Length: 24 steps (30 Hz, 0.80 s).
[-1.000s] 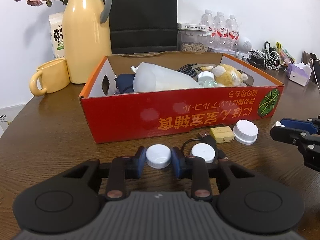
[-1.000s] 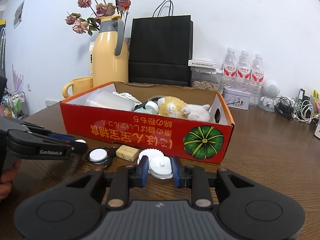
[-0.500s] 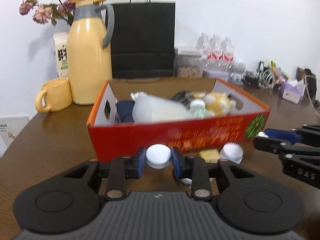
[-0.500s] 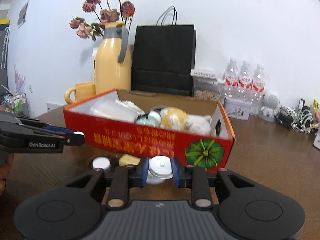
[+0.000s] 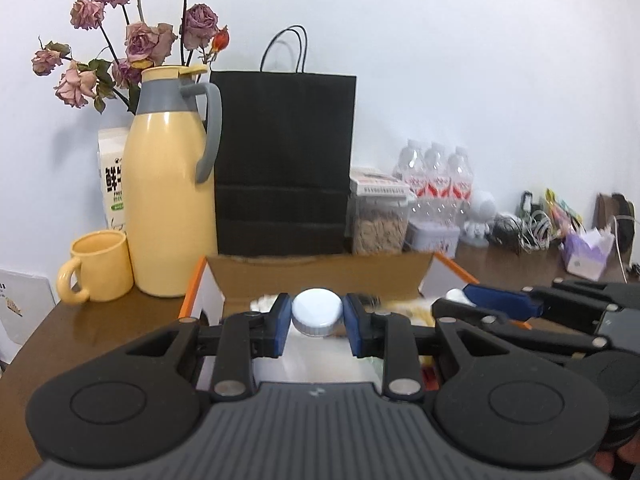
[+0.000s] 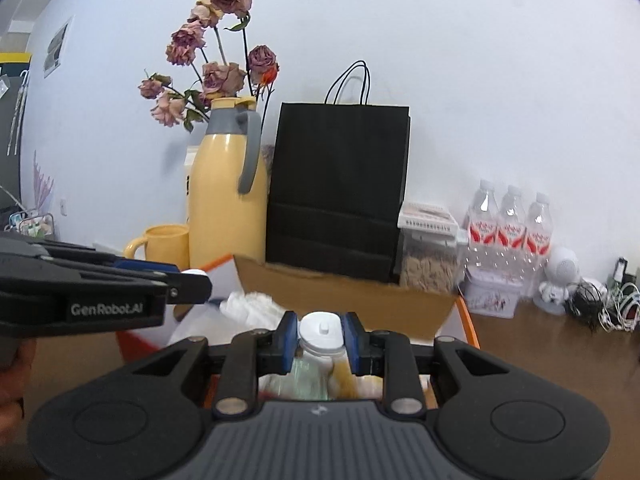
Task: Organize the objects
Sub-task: 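Carry both white caps into the cardboard box and open both tools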
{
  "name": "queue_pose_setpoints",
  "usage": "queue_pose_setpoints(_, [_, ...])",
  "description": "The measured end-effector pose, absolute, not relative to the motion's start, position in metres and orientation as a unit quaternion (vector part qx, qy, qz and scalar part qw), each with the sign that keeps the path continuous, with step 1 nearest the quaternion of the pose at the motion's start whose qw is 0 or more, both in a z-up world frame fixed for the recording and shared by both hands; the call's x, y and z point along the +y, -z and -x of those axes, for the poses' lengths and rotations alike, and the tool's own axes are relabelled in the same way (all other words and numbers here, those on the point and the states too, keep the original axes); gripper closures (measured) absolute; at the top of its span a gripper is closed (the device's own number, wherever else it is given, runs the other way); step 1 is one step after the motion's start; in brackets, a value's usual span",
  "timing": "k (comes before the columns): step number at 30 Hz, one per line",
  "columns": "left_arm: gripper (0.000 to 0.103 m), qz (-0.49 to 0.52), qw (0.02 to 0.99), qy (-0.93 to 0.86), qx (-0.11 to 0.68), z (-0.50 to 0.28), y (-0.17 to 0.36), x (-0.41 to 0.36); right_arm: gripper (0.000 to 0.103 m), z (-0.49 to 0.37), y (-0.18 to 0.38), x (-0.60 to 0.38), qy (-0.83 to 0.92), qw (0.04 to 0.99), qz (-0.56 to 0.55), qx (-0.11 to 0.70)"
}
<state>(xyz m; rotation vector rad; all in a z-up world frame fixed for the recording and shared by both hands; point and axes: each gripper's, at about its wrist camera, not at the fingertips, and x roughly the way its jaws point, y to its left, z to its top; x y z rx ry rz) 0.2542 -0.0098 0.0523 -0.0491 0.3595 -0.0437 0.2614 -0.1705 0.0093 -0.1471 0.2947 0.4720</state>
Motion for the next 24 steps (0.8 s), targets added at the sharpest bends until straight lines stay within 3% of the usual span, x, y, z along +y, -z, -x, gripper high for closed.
queue_pose_setpoints(21, [0.074, 0.047, 0.978, 0.006, 0.202, -0.313, -0.032, 0.001, 0.079, -0.325, 0.009, -0.161, -0.221, 0.958, 0.054, 0.177])
queue_pose_setpoints(23, [0.07, 0.048, 0.979, 0.004, 0.2, -0.312, -0.031, 0.002, 0.078, -0.325, 0.01, -0.163, -0.219, 0.958, 0.054, 0.179])
queue_pose_setpoints(24, [0.063, 0.048, 0.979, 0.004, 0.2, -0.312, -0.032, 0.002, 0.078, -0.325, 0.01, -0.164, -0.219, 0.958, 0.053, 0.18])
